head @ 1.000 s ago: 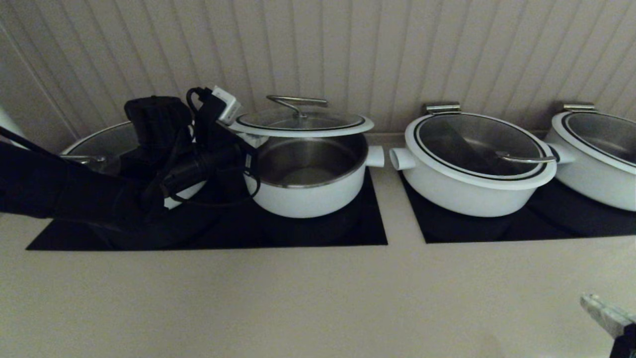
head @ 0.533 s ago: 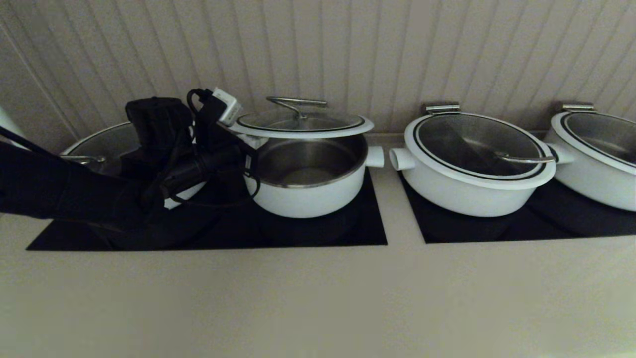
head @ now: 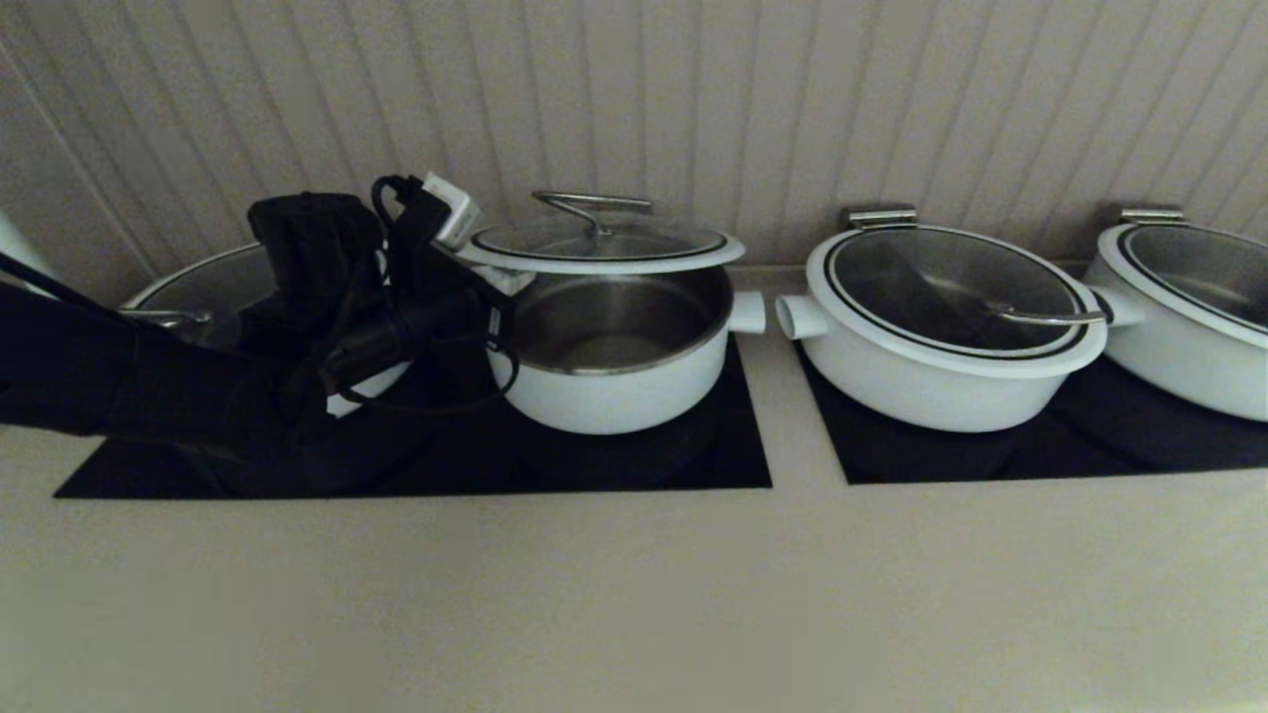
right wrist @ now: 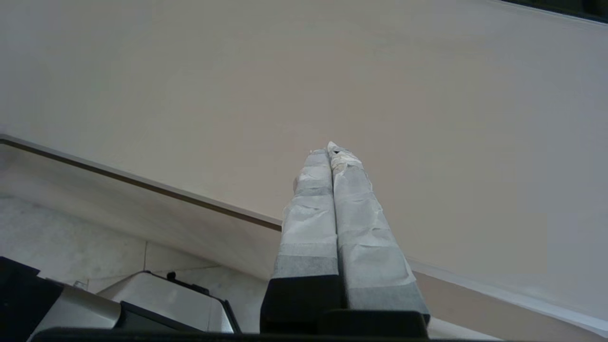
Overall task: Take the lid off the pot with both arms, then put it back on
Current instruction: Open the pot lid completely
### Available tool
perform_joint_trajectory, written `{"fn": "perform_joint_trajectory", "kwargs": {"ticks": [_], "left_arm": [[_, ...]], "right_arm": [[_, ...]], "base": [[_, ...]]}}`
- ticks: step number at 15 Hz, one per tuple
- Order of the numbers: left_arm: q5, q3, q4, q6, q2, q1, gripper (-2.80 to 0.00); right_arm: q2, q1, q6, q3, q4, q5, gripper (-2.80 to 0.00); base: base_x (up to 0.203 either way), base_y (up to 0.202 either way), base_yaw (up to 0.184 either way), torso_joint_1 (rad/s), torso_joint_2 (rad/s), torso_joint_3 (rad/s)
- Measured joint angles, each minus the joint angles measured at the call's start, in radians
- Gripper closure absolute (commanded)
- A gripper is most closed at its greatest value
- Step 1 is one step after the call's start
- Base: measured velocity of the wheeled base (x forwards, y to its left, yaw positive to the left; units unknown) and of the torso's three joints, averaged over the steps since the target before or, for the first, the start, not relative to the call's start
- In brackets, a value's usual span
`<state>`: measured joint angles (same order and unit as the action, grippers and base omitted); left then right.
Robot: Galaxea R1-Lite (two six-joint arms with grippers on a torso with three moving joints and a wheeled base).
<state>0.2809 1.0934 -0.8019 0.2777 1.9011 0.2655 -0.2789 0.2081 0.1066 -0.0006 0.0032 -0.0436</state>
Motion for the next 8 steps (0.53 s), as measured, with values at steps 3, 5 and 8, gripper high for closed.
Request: {"fn": "perform_joint_trajectory", "kwargs": {"ticks": [3,5,8], "left_arm": [[0.000,0.000,-0.001,-0.003,-0.001,0.000,0.00],[0.000,0.000,-0.001,-0.002,0.001,0.000,0.00],[0.000,0.003,-0.002,-0.001,0.004,0.000,0.00]], "right_arm": [[0.007,0.000,-0.002,0.001,0.000,0.000,0.00],[0.008,0.000,-0.002,0.001,0.000,0.000,0.00],[0.009,-0.009,-0.001,0.001,0.000,0.000,0.00]], "base": [[0.000,0.000,0.000,0.000,0.00,0.000],[0.000,0.000,0.000,0.000,0.00,0.000],[0.000,0.000,0.000,0.000,0.00,0.000]]}}
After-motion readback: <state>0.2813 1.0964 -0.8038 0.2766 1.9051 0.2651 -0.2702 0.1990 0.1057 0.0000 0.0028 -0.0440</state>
